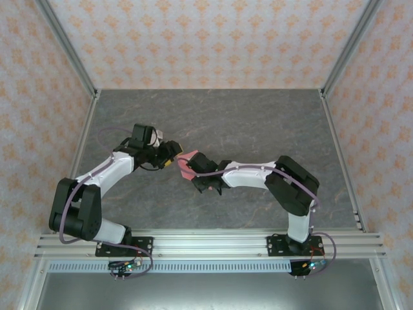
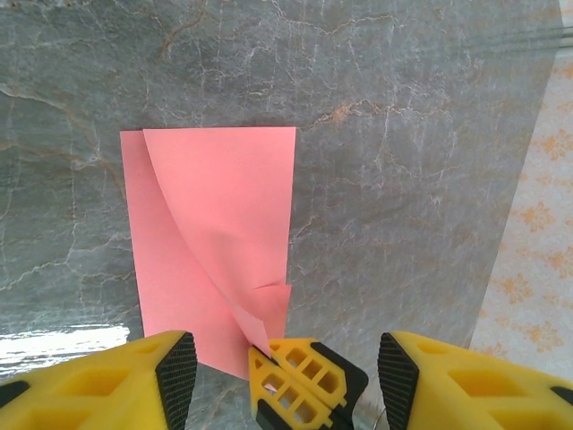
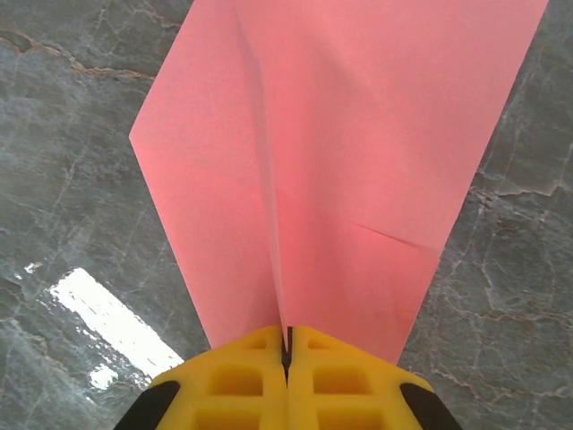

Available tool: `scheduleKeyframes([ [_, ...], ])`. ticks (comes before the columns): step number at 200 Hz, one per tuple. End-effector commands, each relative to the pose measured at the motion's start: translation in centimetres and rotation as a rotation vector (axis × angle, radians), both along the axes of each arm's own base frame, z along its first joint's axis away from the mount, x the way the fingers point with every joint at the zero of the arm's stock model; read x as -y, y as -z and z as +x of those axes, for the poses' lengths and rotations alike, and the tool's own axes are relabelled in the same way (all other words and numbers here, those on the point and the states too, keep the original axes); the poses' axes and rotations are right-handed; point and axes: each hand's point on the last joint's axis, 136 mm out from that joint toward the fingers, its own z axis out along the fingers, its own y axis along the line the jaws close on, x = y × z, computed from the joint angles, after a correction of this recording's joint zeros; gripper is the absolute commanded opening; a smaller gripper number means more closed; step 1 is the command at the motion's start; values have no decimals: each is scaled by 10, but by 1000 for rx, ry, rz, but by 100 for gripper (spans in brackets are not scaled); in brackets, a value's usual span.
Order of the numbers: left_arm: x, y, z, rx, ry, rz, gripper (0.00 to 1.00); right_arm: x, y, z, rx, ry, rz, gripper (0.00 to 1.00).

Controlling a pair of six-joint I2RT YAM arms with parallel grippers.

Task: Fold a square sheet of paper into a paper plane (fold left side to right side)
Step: Fourth fold the wing at the center of the table.

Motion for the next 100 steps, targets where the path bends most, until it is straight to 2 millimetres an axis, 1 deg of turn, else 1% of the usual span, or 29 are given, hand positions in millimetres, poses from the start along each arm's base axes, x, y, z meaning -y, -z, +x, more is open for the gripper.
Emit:
scheduleKeyframes([
  [1,-4,15,-15,-31,12,19,56,-6,-12,-5,-79,-1,74,5],
  [24,-3,28,-26,-60,26,12,50,-10,-19,-5,-140,5,154,4],
  [50,0,36,-31,-71,39,17,45,-13,-24,-5,-199,13,221,4],
  [78,15,45,-32,-90,80,21,43,-15,-28,-3,-232,21,272,3],
  [100,30,48,-27,-86,112,22,43,-17,-30,-3,-259,22,302,3],
])
